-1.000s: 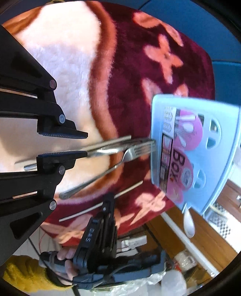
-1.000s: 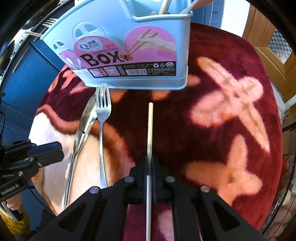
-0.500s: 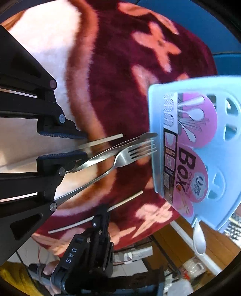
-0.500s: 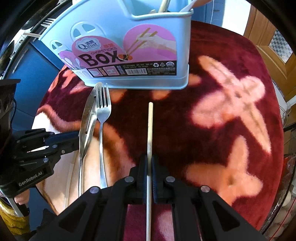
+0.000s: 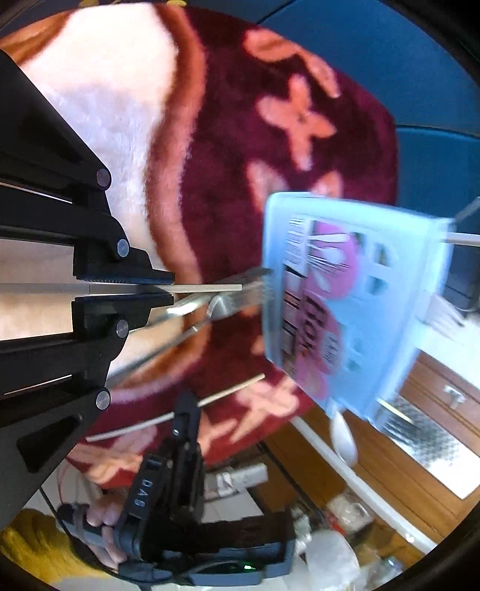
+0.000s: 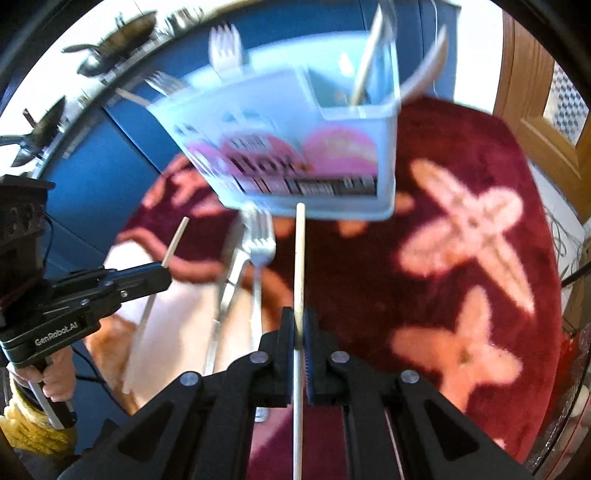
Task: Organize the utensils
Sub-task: 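Grasp a chopstick with the right tool while the left tool grasps a thin wooden stick, then lift both sticks and carry them over the blue holder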
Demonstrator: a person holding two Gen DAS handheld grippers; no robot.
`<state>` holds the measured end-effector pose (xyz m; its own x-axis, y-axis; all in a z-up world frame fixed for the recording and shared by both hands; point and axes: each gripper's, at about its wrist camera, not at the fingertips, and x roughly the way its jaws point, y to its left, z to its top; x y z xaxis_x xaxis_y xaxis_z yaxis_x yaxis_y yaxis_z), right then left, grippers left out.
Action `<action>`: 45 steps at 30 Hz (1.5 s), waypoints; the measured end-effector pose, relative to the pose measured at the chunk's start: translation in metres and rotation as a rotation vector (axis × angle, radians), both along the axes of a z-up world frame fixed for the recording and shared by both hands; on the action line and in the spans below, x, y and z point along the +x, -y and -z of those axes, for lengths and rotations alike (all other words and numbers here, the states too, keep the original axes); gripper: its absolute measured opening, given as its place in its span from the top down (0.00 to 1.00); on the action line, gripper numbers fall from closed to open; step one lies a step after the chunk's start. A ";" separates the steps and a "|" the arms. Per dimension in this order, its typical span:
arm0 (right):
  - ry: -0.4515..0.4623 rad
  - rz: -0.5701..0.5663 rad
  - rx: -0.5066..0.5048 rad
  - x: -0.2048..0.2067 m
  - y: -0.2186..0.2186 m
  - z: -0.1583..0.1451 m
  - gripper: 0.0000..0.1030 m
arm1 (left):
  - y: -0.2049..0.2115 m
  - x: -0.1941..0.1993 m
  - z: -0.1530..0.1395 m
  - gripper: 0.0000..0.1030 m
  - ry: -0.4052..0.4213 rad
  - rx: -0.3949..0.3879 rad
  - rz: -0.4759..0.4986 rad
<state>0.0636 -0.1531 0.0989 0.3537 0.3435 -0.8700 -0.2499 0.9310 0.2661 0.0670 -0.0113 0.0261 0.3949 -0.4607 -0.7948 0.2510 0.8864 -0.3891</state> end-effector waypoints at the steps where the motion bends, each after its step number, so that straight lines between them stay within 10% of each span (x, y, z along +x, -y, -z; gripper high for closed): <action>1: 0.025 0.005 0.014 -0.002 0.002 -0.007 0.94 | -0.001 -0.003 -0.008 0.96 0.032 -0.009 -0.002; 23: 0.625 0.203 0.051 0.062 0.003 -0.115 0.94 | 0.008 0.067 -0.157 0.96 0.581 -0.042 -0.188; 33: 0.795 0.244 -0.006 0.096 -0.009 -0.105 0.94 | 0.006 0.108 -0.159 0.96 0.719 -0.033 -0.307; 45: 0.783 0.210 -0.014 0.099 -0.012 -0.083 0.93 | 0.011 0.113 -0.121 0.96 0.691 0.026 -0.281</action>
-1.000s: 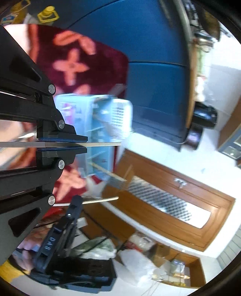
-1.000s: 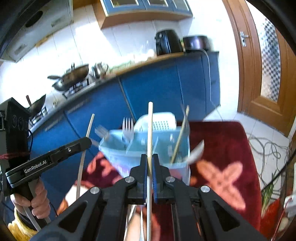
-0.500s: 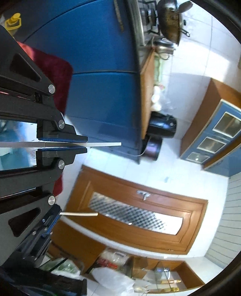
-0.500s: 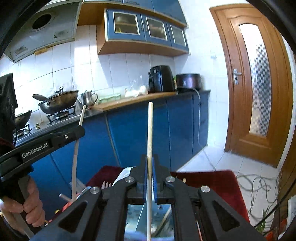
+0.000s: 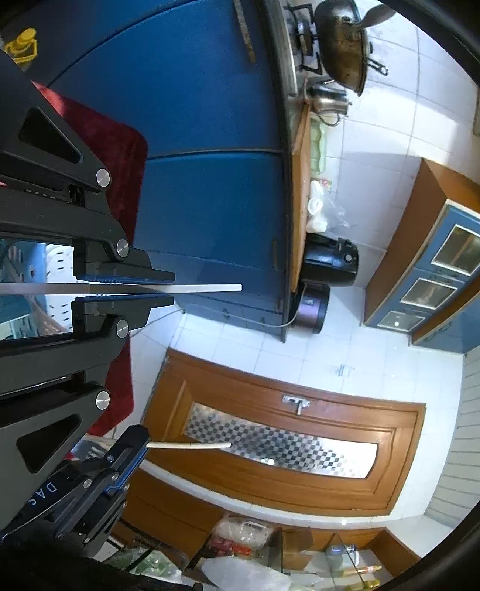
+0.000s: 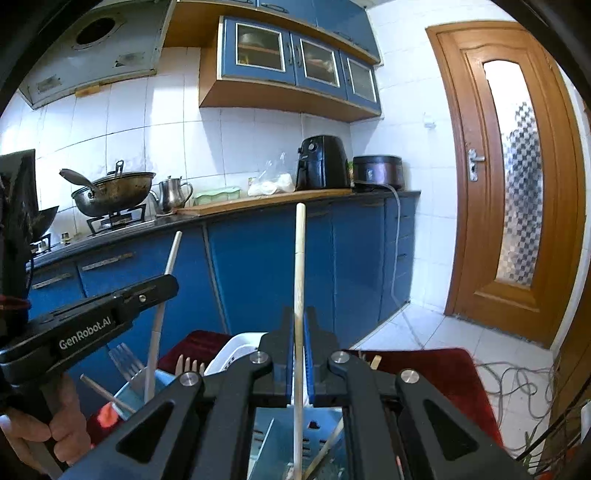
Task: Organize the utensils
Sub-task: 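Lift both sticks and carry them over the blue holder, then lower both sticks into the holder and open both tools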
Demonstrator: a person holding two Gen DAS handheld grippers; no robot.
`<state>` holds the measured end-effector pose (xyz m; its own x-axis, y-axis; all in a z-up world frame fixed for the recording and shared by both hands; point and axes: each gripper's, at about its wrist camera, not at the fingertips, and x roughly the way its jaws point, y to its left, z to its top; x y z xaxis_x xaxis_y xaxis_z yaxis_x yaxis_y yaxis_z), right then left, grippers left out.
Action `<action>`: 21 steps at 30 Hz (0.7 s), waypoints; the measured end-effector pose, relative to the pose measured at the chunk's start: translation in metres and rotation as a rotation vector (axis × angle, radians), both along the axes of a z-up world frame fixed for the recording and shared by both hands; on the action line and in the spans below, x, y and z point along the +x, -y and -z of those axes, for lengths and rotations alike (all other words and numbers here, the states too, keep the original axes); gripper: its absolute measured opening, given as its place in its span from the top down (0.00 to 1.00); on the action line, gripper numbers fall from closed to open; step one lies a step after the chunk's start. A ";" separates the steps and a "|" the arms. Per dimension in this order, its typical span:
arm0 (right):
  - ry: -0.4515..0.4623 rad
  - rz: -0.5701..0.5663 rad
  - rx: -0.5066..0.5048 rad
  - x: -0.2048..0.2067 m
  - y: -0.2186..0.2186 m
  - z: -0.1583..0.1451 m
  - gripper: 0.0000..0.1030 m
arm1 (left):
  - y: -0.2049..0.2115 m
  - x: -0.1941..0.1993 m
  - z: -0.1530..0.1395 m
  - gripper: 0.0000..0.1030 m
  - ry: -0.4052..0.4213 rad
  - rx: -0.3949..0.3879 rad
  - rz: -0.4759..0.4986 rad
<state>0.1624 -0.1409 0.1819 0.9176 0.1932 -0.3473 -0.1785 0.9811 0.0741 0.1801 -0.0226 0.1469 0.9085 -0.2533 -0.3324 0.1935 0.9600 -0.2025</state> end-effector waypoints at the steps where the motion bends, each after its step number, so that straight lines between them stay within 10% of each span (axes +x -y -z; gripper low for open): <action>1: -0.006 -0.002 0.005 -0.001 0.001 0.000 0.92 | 0.001 -0.001 0.001 0.96 -0.006 0.005 0.006; 21: -0.108 -0.002 0.111 -0.058 0.024 -0.026 0.82 | -0.009 -0.057 -0.027 0.94 -0.115 0.017 0.074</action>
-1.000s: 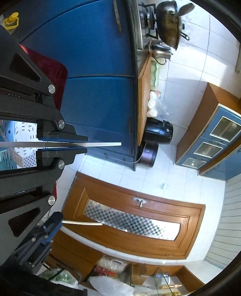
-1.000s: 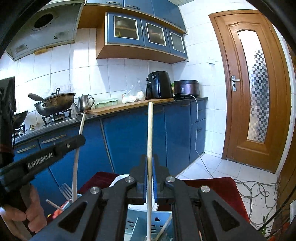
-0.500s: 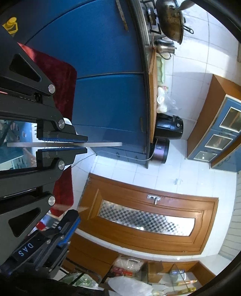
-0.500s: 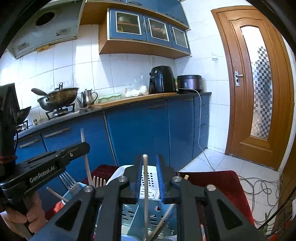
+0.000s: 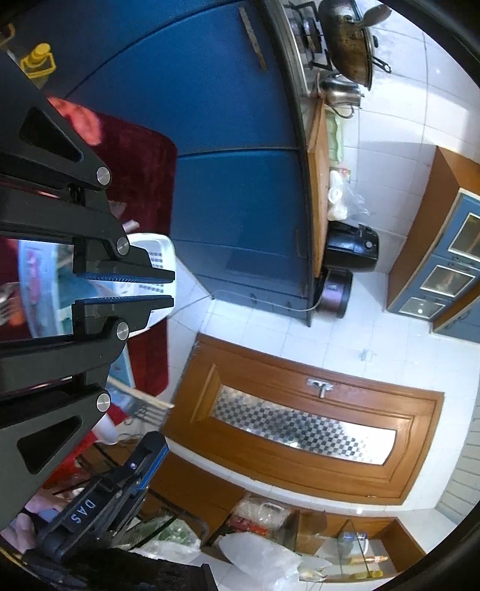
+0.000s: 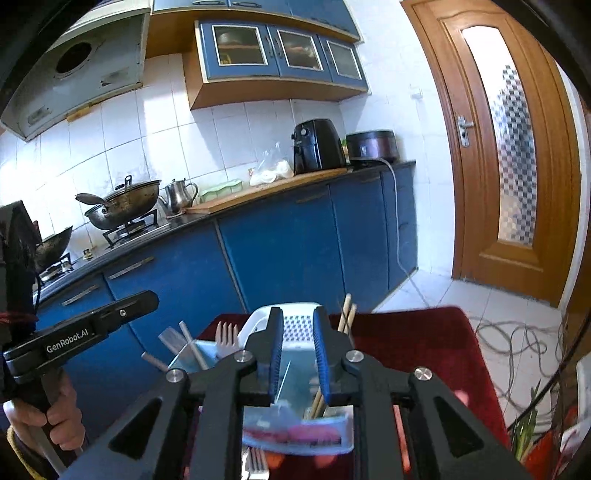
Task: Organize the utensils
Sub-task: 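Lower both sticks into the holder and open both tools, then move both open tools back down to the last knife and fork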
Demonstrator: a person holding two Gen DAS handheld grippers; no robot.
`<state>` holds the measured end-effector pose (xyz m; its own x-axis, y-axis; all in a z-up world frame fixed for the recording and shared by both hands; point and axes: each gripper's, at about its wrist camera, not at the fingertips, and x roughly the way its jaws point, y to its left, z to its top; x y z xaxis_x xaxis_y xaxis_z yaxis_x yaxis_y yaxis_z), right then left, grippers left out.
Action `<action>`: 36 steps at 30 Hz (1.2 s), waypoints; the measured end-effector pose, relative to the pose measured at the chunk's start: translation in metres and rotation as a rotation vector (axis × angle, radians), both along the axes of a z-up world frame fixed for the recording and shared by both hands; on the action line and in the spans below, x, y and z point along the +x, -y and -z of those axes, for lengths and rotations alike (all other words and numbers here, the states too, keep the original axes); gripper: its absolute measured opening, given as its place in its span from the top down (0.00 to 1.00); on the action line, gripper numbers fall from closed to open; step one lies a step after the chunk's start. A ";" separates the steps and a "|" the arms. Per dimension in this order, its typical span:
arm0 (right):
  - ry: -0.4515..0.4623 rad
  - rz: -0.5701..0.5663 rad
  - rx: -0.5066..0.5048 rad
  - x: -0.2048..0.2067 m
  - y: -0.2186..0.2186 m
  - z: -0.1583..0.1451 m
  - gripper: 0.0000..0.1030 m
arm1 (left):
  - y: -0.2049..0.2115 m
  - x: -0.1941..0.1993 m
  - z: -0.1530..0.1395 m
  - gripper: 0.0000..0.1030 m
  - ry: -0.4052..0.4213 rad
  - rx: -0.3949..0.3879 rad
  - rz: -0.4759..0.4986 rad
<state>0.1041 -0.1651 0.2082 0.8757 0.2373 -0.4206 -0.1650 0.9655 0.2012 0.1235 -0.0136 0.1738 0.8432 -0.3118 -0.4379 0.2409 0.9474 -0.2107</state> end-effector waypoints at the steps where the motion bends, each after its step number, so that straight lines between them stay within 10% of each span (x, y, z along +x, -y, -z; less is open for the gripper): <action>1: -0.013 -0.004 0.007 -0.004 0.000 0.000 0.82 | -0.001 -0.004 0.000 0.94 -0.012 0.005 0.002; 17: -0.221 -0.066 -0.015 -0.064 -0.004 0.031 0.82 | -0.015 -0.066 0.022 0.94 -0.177 0.011 0.068; 36: -0.486 -0.075 -0.116 -0.081 0.013 0.113 0.77 | 0.016 -0.067 0.130 0.94 -0.502 0.046 0.119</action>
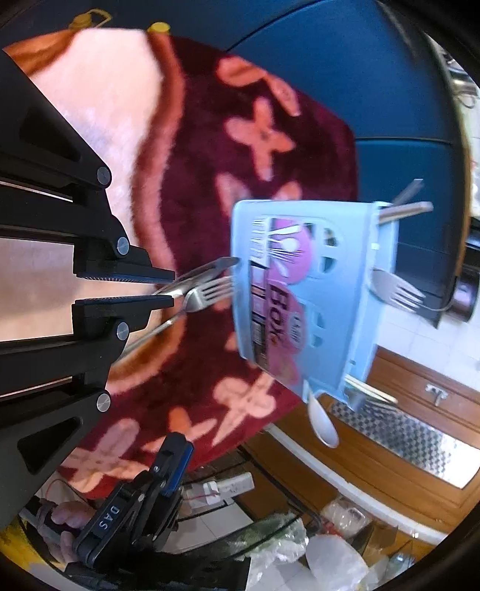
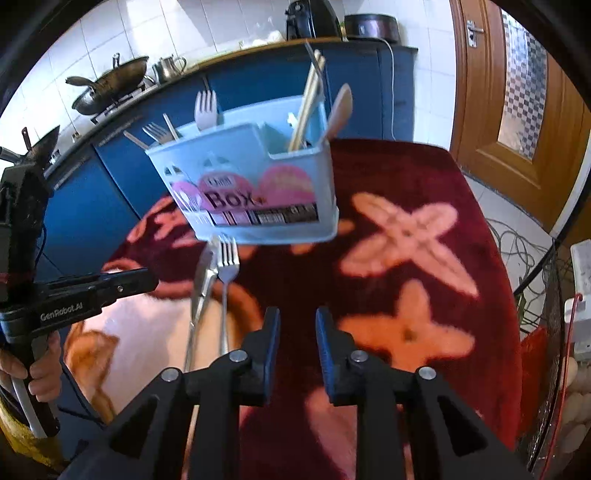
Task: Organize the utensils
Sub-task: 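Move both open tools back down to the last knife and fork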
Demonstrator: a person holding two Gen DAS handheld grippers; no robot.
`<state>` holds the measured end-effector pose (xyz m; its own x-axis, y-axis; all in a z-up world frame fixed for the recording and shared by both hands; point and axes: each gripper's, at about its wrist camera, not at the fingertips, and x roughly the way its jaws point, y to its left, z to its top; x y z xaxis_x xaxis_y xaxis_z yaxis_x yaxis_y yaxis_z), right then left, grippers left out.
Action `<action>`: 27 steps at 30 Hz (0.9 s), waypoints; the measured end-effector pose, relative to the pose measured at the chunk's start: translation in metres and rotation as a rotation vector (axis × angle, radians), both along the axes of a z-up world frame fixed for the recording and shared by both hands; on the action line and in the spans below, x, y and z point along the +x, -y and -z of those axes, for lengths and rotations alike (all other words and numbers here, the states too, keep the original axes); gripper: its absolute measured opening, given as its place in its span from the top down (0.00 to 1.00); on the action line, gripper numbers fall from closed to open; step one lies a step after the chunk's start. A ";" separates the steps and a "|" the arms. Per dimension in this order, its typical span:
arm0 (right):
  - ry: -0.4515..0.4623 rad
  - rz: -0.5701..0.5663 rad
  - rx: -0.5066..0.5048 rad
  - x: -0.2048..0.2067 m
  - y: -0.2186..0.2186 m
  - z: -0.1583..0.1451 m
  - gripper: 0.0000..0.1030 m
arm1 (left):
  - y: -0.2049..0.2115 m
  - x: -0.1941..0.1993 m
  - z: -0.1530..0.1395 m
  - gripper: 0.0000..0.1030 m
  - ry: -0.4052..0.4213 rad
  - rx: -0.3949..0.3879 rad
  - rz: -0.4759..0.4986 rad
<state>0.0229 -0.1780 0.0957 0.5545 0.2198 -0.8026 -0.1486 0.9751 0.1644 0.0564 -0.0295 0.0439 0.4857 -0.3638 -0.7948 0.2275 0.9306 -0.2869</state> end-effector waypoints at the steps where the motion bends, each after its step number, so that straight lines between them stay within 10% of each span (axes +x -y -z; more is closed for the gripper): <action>1: -0.010 0.000 -0.004 0.001 0.000 0.003 0.76 | 0.001 0.002 0.005 0.94 -0.016 0.003 -0.003; 19: -0.081 0.010 0.005 0.011 0.015 0.028 0.76 | 0.014 0.032 0.053 0.91 -0.177 -0.073 -0.018; 27: -0.092 0.022 0.015 0.014 0.021 0.034 0.76 | 0.009 0.025 0.034 0.62 -0.119 -0.095 -0.026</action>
<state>0.0367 -0.1995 0.0614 0.4836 0.2205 -0.8471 -0.1104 0.9754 0.1908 0.0811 -0.0382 0.0101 0.4003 -0.4288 -0.8098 0.1625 0.9030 -0.3978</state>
